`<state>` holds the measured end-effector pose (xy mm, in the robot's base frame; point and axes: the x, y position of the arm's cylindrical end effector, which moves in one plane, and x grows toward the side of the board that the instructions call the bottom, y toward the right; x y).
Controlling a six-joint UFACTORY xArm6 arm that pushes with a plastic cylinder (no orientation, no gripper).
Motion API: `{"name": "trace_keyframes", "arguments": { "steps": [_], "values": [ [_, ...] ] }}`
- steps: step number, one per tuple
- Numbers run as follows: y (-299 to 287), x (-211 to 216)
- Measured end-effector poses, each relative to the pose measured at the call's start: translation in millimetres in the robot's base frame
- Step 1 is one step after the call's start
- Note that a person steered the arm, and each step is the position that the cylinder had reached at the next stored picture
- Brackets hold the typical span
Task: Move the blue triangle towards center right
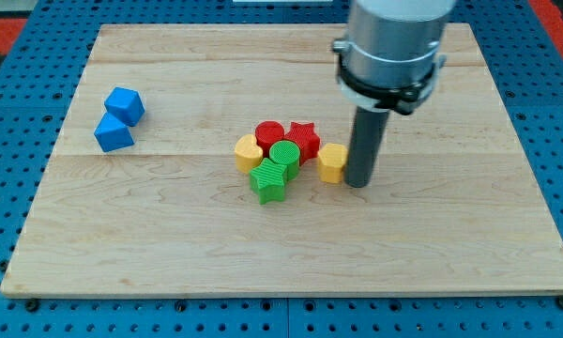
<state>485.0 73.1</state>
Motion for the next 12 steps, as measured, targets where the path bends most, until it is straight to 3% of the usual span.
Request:
{"name": "trace_keyframes", "arguments": {
  "steps": [1,2,3,4,5,6,7,8,9,10,11,12],
  "values": [
    [-0.2,4.6],
    [-7.8,54.2],
    [-102.5,68.0],
    [-260.7,59.9],
    [-352.3,5.7],
    [-310.4,-74.3],
    [-236.6,-75.1],
    [-198.1,-69.5],
    [-180.6,-102.4],
    [-113.9,-103.2],
    [-112.8,-112.6],
    [-164.6,-123.3]
  ]
}}
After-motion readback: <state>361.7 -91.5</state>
